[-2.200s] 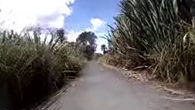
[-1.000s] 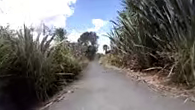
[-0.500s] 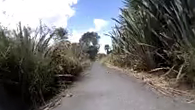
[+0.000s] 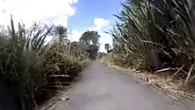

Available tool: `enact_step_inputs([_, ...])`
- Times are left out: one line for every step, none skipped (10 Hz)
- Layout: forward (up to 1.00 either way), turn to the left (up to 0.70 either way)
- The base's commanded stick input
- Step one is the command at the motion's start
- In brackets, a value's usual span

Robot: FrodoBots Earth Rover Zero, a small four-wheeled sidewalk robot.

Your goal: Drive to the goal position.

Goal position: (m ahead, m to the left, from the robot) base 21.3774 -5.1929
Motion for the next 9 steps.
enact_step_inputs([0.50, 0.00])
enact_step_inputs([0.50, 0.00])
enact_step_inputs([0.50, 0.00])
enact_step_inputs([0.50, 0.00])
enact_step_inputs([0.50, 0.00])
enact_step_inputs([0.50, 0.00])
enact_step_inputs([0.50, 0.00])
enact_step_inputs([0.50, 0.00])
enact_step_inputs([0.50, 0.00])
